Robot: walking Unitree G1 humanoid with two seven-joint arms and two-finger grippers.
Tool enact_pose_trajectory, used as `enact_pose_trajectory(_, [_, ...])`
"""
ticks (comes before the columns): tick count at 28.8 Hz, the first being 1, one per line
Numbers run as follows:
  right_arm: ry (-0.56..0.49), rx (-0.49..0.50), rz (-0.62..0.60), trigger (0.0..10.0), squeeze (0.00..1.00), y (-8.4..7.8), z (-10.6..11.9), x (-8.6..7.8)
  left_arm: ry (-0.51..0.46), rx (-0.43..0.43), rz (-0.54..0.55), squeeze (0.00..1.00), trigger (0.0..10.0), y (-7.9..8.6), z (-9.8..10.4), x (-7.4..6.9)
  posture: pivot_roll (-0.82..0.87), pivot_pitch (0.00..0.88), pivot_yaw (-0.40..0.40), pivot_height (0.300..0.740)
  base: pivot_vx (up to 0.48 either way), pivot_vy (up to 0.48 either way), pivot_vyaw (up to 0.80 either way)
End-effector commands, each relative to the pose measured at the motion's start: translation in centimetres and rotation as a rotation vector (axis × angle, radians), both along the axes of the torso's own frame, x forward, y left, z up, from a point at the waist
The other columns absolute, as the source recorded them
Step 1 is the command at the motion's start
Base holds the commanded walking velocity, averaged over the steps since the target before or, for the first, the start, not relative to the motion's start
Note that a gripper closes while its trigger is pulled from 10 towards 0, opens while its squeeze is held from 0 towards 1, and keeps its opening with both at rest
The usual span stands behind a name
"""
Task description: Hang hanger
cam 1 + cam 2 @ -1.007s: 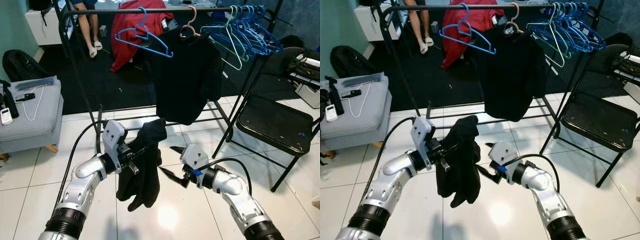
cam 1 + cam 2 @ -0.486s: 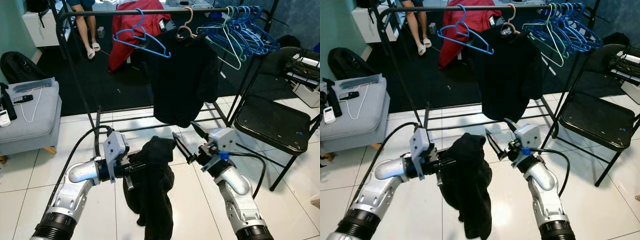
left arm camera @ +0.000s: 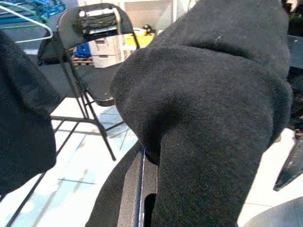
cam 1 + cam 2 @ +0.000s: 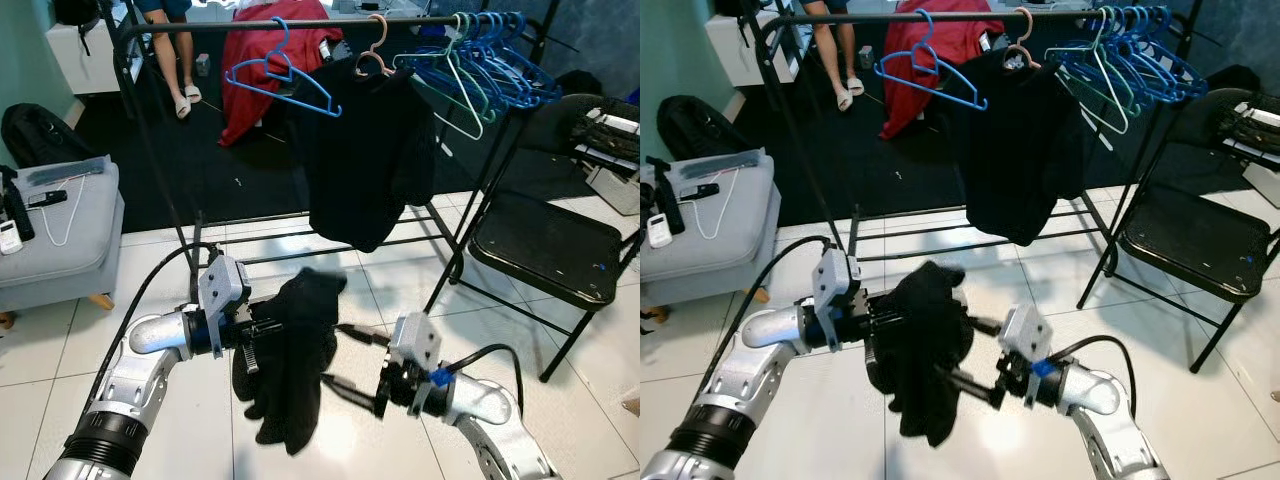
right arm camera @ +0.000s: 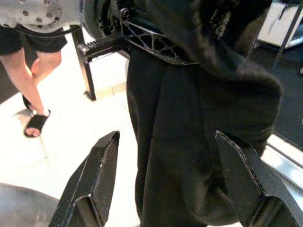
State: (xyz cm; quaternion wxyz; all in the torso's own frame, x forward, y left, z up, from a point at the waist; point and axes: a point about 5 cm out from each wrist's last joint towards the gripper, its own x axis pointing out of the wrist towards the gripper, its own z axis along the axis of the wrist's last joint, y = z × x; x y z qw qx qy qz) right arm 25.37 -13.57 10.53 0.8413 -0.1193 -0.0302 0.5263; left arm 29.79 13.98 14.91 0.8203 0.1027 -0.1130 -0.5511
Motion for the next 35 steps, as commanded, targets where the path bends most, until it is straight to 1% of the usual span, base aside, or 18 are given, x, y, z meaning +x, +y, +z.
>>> enact_pose_trajectory(1, [-0.032,-0.062,-0.017,10.0,0.0,-0.6,-0.5,0.3,-0.021,-0.006,-0.031,0.0,0.0,0.1,0.6,0.1,-0.07,0.124,0.031,0.74,0.0,0.0,0.0])
enact_pose_trajectory(3, [-0.032,-0.062,-0.017,10.0,0.0,-0.6,-0.5,0.3,-0.021,-0.006,-0.031,0.0,0.0,0.1,0.6,0.1,-0.07,0.124,0.031,0.74,0.0,0.0,0.0])
enact_pose_trajectory(4, [-0.062,-0.076,-0.033,10.0,0.0,-0.9,-0.3,0.8,-0.02,-0.007,-0.054,0.0,0.0,-0.1,0.7,0.0,-0.07,0.124,0.031,0.74,0.0,0.0,0.0])
enact_pose_trajectory(6, [-0.131,-0.071,-0.064,10.0,0.0,-1.1,0.7,1.5,-0.022,0.002,-0.076,0.0,0.0,-0.2,0.7,-0.2,-0.07,0.125,0.029,0.74,0.0,0.0,0.0])
enact_pose_trajectory(7, [-0.206,-0.04,-0.098,10.0,0.0,-1.2,2.0,1.9,-0.019,0.012,-0.084,0.0,0.0,-0.2,0.6,-0.2,-0.07,0.127,0.026,0.74,0.0,0.0,0.0])
enact_pose_trajectory(8, [-0.206,-0.04,-0.098,10.0,0.0,-1.2,2.0,1.9,-0.019,0.012,-0.084,0.0,0.0,-0.2,0.6,-0.2,-0.07,0.127,0.026,0.74,0.0,0.0,0.0])
enact_pose_trajectory(9, [-0.281,-0.005,-0.129,10.0,0.0,-1.3,3.3,2.2,-0.016,0.022,-0.091,0.0,0.0,-0.2,0.5,-0.2,-0.07,0.127,0.025,0.74,0.0,0.0,0.0])
enact_pose_trajectory(10, [-0.281,-0.005,-0.129,10.0,0.0,-1.3,3.3,2.2,-0.016,0.022,-0.091,0.0,0.0,-0.2,0.5,-0.2,-0.07,0.127,0.025,0.74,0.0,0.0,0.0])
enact_pose_trajectory(12, [-0.313,0.046,-0.13,10.0,0.0,-1.1,4.1,1.8,-0.009,0.017,-0.072,0.0,0.0,-0.1,0.3,0.1,-0.07,0.128,0.025,0.74,0.0,0.0,0.0])
enact_pose_trajectory(15, [-0.336,0.066,-0.119,10.0,0.0,-0.6,4.0,1.1,-0.003,0.021,-0.064,0.0,0.0,0.1,0.1,0.2,-0.07,0.13,0.028,0.74,0.0,0.0,0.0])
enact_pose_trajectory(18, [-0.328,0.067,-0.115,10.0,0.0,-0.5,3.7,0.8,-0.002,0.023,-0.066,0.0,0.0,0.1,0.1,0.2,-0.07,0.131,0.029,0.74,0.0,0.0,0.0])
enact_pose_trajectory(19, [-0.306,0.069,-0.11,10.0,0.0,-0.3,3.1,0.6,-0.001,0.024,-0.074,0.0,0.0,0.0,0.1,0.1,-0.07,0.132,0.035,0.74,0.0,0.0,0.0])
enact_pose_trajectory(21, [-0.296,0.071,-0.108,10.0,0.0,-0.2,2.9,0.6,-0.001,0.024,-0.08,0.0,0.0,0.0,0.1,0.1,-0.07,0.132,0.035,0.74,0.0,0.0,0.0])
enact_pose_trajectory(23, [-0.208,0.051,-0.064,10.0,0.0,0.1,2.0,0.5,-0.005,0.023,-0.092,0.0,0.0,-0.2,0.3,0.0,-0.07,0.131,0.036,0.74,0.0,0.0,0.0])
enact_pose_trajectory(25, [-0.156,0.03,-0.029,10.0,0.0,0.2,1.4,0.4,-0.012,0.022,-0.1,0.0,0.0,-0.4,0.4,0.0,-0.07,0.131,0.035,0.74,0.0,0.0,0.0])
enact_pose_trajectory(32, [-0.072,0.012,0.02,10.0,0.0,0.1,0.8,0.6,-0.028,0.012,-0.122,0.0,0.0,-0.9,0.8,0.0,-0.07,0.13,0.031,0.74,0.0,0.0,0.0])
enact_pose_trajectory(33, [-0.05,-0.025,0.051,10.0,0.0,-0.1,0.5,0.7,-0.034,0.008,-0.126,0.0,0.0,-1.1,0.9,0.0,-0.07,0.13,0.029,0.74,0.0,0.0,0.0])
enact_pose_trajectory(35, [-0.047,-0.033,0.058,10.0,0.0,-0.1,0.4,0.7,-0.035,0.007,-0.126,0.0,0.0,-1.1,1.0,0.0,-0.07,0.13,0.029,0.74,0.0,0.0,0.0])
